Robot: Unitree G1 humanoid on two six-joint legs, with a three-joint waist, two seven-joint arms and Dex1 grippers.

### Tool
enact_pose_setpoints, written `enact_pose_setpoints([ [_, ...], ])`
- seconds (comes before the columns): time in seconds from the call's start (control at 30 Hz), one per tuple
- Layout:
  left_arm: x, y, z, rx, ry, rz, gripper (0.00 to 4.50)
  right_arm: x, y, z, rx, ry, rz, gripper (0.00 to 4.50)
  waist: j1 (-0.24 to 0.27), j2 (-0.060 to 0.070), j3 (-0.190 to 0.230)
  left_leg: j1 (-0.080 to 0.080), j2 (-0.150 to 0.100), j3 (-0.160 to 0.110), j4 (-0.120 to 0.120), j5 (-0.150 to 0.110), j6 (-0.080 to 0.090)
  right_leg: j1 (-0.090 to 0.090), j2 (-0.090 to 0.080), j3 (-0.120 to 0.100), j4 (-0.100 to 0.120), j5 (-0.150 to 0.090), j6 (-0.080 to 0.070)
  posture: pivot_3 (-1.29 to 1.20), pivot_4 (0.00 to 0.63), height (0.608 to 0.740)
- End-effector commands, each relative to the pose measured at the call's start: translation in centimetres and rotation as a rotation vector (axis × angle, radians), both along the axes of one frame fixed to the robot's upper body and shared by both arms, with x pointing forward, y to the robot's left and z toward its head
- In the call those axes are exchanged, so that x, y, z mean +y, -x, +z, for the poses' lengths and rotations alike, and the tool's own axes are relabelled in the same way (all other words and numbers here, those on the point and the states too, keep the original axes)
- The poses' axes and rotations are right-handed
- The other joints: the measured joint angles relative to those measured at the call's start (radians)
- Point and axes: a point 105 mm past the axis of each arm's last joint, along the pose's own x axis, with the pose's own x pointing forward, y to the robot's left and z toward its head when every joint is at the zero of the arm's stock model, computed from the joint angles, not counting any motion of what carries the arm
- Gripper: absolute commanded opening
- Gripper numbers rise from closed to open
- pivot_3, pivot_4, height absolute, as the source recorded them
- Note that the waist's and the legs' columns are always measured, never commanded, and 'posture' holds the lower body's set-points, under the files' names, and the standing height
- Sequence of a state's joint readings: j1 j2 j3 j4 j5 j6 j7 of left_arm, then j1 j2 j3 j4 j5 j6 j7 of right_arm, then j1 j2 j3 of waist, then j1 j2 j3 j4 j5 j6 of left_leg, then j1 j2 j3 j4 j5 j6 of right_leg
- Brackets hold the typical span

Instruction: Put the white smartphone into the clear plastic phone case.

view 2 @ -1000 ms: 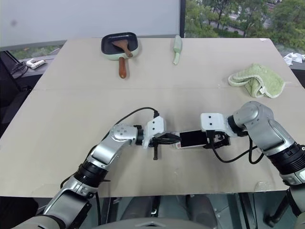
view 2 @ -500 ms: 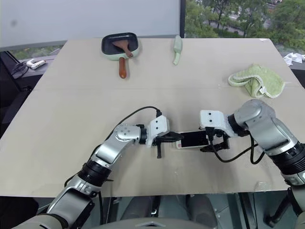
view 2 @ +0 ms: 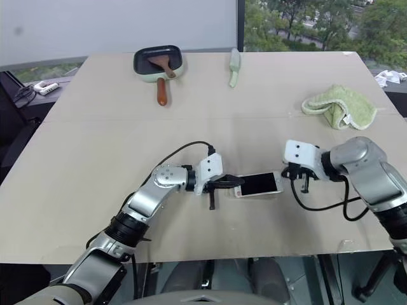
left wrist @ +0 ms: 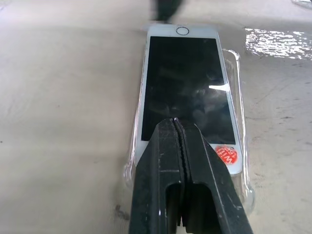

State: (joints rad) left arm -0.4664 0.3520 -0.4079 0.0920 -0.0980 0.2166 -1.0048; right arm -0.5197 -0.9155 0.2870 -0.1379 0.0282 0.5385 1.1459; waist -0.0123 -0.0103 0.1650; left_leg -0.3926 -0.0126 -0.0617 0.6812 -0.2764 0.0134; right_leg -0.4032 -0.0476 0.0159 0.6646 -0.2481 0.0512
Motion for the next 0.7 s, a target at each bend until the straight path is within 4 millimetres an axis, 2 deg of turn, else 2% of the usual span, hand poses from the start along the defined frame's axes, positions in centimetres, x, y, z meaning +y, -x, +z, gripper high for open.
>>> enact_pose_setpoints([
  [0.03, 0.5, 0.4, -2.1, 0.046, -0.073, 0.007, 0.00, -0.1, -1.6, 2.3, -0.132, -0.007, -0.016, 0.06, 0.001, 0.000, 0.000, 0.000, 0.000, 0.000, 0.000, 0.000, 0.000, 0.000, 0.000, 0.000, 0.000, 0.000, 0.000, 0.00, 0.150, 0.740],
  [0.13, 0.5, 0.4, -2.2, 0.045, -0.073, 0.008, 0.00, 0.2, -2.5, 2.9, -0.184, -0.021, -0.028, 0.06, 0.002, 0.000, 0.000, -0.001, 0.000, 0.000, 0.000, 0.000, 0.000, 0.000, 0.000, 0.000, -0.001, 0.000, 0.000, 0.00, 0.150, 0.740],
  [0.2, 0.5, 0.4, -2.2, 0.045, -0.073, 0.007, 0.00, 0.7, -2.1, 2.3, -0.162, -0.017, -0.005, 0.06, 0.003, 0.000, 0.000, -0.001, 0.000, 0.000, 0.000, 0.000, 0.000, 0.000, -0.001, 0.000, -0.001, 0.000, 0.000, 0.00, 0.150, 0.740],
  [0.33, 0.5, 0.4, -2.1, 0.044, -0.072, 0.005, 0.00, 0.7, 1.8, -0.4, 0.066, 0.038, 0.097, 0.06, 0.009, 0.000, 0.000, -0.002, 0.000, -0.001, 0.000, 0.000, 0.000, 0.000, -0.001, -0.001, -0.001, 0.000, 0.000, 0.00, 0.150, 0.740],
  [0.4, 0.5, 0.3, -2.1, 0.041, -0.072, 0.005, 0.00, 1.0, 3.1, -0.5, 0.122, 0.019, 0.120, 0.06, 0.007, 0.001, 0.000, -0.002, 0.000, -0.001, 0.000, 0.000, 0.000, 0.000, -0.001, -0.001, -0.002, 0.000, 0.000, 0.00, 0.150, 0.740],
  [0.5, 0.5, 0.3, -2.0, 0.041, -0.071, 0.007, 0.00, 1.4, 2.8, 0.0, 0.100, -0.006, 0.099, 0.06, 0.001, 0.000, -0.001, -0.001, 0.000, -0.001, 0.000, 0.000, 0.001, 0.000, -0.001, 0.000, -0.001, 0.000, 0.000, 0.00, 0.150, 0.740],
  [0.7, 0.5, 0.4, -2.2, 0.044, -0.073, 0.004, 0.00, 0.8, 1.5, 0.3, 0.022, 0.014, 0.052, 0.06, 0.001, 0.000, -0.001, 0.000, 0.000, -0.001, 0.000, 0.000, 0.001, 0.001, 0.000, -0.001, -0.001, 0.000, 0.000, 0.00, 0.150, 0.740],
])
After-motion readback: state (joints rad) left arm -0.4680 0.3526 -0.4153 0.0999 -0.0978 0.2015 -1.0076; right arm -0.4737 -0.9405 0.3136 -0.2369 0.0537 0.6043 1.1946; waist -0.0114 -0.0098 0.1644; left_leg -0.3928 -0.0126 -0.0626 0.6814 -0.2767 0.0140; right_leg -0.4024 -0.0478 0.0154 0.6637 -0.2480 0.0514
